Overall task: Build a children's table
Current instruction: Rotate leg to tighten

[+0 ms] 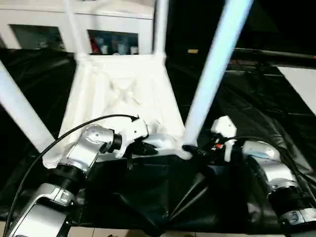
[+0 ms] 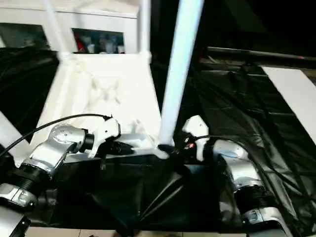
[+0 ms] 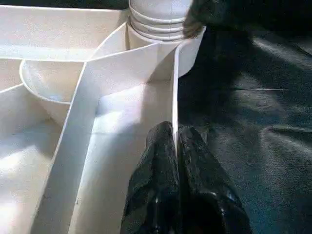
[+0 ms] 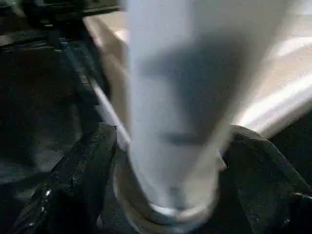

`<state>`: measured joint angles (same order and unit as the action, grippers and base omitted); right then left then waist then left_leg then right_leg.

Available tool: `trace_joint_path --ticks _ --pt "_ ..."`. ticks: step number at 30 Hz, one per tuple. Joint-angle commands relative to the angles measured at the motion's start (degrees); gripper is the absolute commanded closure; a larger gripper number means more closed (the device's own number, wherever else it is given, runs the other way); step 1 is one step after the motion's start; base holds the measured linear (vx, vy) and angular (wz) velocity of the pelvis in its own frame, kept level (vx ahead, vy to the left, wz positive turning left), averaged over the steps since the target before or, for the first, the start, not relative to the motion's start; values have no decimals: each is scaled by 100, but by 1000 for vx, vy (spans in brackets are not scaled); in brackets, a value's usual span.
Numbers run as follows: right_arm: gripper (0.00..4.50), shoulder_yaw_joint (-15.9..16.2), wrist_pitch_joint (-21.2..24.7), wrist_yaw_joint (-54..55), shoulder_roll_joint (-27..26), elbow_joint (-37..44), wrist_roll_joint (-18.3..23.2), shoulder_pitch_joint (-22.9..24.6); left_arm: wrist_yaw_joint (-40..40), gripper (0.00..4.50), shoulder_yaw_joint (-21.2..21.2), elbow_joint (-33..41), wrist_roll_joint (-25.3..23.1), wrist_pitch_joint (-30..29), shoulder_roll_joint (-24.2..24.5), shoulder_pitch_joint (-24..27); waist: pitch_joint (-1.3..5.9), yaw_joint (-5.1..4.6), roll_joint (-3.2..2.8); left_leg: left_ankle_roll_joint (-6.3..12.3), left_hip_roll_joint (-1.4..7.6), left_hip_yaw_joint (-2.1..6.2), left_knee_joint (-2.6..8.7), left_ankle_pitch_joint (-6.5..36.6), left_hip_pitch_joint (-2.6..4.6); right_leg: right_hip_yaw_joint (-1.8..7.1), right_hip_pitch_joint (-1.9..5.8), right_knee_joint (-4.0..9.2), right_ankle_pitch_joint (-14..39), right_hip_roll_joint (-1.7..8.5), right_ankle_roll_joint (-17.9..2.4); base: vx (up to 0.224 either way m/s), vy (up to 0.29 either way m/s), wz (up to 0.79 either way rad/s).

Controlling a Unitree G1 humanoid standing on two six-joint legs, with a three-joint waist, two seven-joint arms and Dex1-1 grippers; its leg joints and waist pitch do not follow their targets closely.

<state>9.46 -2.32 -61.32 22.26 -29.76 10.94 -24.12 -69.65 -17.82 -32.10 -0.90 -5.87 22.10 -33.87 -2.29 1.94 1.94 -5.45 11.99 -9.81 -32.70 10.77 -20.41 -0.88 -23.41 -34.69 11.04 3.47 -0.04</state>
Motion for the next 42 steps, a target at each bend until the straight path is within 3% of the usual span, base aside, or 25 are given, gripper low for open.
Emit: trace_joint_path --ticks 1,6,16,23,25,26,28,30,33,35,37,39,42 --pt "89 16 121 -153 46 99 37 68 -173 450 -163 25 9 -28 -47 149 307 -16 48 491 73 -66 296 905 -4 145 314 363 515 274 -1435 0 0 0" --pt "105 -33 172 -257 43 69 44 44 -198 450 -177 149 62 -102 8 200 310 -16 51 449 78 -65 297 896 -1 146 312 363 588 278 -1405 0 0 0" --pt "198 17 207 -314 90 41 21 39 -205 450 -146 103 33 -97 15 195 326 -5 61 519 66 -69 275 718 -4 145 333 329 325 272 -1446 0 0 0" --pt "237 45 153 -240 30 -25 -30 114 -86 450 -130 96 -12 -221 31 225 322 -17 55 456 70 -64 281 834 5 139 323 345 509 271 -1416 0 0 0" --pt "244 -49 102 151 -151 -203 -68 107 375 450 -33 -127 -113 -301 -110 112 321 -18 51 444 67 -68 278 847 8 143 320 348 521 269 -1416 0 0 0" --pt "246 -169 60 711 -416 -469 -124 77 947 450 70 -463 -242 -321 -292 -67 297 -30 53 370 56 -67 295 977 5 135 300 386 805 264 -1367 0 0 0" --pt "246 -229 64 1290 -649 -707 -243 44 1522 450 198 -789 -308 -354 -491 -249 241 -49 64 171 39 -57 325 1396 37 128 263 480 1721 270 -1157 0 0 0" --pt "249 -296 34 1968 -912 -934 -377 -12 2115 450 326 -1073 -340 -477 -719 -434 246 -57 70 31 34 -25 329 1702 62 136 221 542 2575 290 -839 -26 2 -1" --pt "251 -411 99 2734 -1217 -1109 -457 -106 2663 450 438 -1315 -353 -619 -948 -606 243 -59 61 21 25 -15 336 1755 60 139 191 574 2744 287 -704 0 0 0" --pt "251 -592 276 3942 -1643 -1368 -583 -286 3245 450 537 -1610 -363 -730 -1210 -806 255 -67 42 -31 15 3 348 1747 49 132 187 573 2713 281 -651 0 0 0" --pt "251 -627 301 4205 -1717 -1442 -629 -339 3394 450 563 -1691 -367 -700 -1267 -855 251 -82 46 -45 10 6 354 1798 50 127 173 575 2715 273 -645 0 0 0" --pt "251 -738 363 4958 -1941 -1717 -734 -551 3731 450 625 -1932 -389 -610 -1440 -1001 267 -83 36 -28 3 -4 349 1786 49 140 159 576 2568 272 -625 0 0 0" --pt "251 -734 324 5151 -2071 -1875 -788 -709 3845 450 620 -2076 -442 -526 -1497 -1075 281 -76 35 13 8 -10 347 1688 32 145 192 534 2106 265 -722 0 0 0"
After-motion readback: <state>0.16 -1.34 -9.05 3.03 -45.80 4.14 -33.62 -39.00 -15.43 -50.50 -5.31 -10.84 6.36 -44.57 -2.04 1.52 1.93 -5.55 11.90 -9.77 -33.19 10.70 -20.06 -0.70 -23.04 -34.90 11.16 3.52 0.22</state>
